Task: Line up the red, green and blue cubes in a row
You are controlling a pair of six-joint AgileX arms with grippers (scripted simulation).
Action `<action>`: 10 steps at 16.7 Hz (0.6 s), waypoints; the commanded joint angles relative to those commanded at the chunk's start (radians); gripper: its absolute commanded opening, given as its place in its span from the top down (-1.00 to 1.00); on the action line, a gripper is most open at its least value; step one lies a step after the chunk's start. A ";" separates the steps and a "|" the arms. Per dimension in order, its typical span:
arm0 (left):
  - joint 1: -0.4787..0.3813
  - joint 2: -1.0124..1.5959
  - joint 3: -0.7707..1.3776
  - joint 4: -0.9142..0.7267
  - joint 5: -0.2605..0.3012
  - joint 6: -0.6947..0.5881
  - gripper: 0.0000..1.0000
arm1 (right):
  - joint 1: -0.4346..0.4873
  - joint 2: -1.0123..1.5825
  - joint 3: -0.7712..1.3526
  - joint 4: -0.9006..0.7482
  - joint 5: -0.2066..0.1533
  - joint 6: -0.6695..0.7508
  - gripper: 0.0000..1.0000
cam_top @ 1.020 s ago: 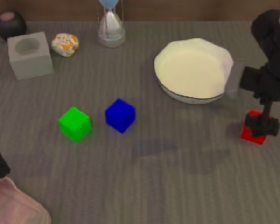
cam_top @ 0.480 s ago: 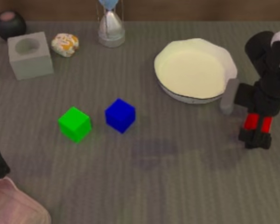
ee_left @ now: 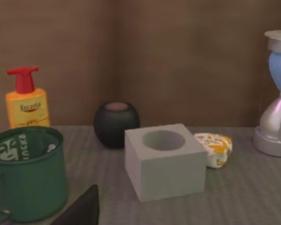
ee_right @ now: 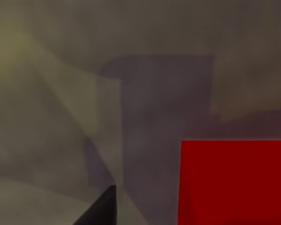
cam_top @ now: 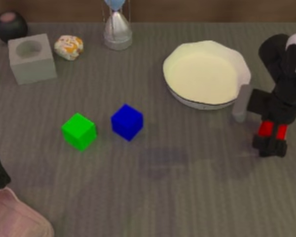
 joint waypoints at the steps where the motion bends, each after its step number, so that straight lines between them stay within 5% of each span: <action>1: 0.000 0.000 0.000 0.000 0.000 0.000 -1.00 | 0.000 0.000 0.000 0.000 0.000 0.000 0.36; 5: 0.000 0.000 0.000 0.000 0.000 0.000 -1.00 | 0.000 0.000 0.000 0.000 0.000 0.000 0.96; 10: 0.000 0.000 0.000 0.000 0.000 0.000 -1.00 | 0.000 0.000 0.000 0.000 0.000 0.000 1.00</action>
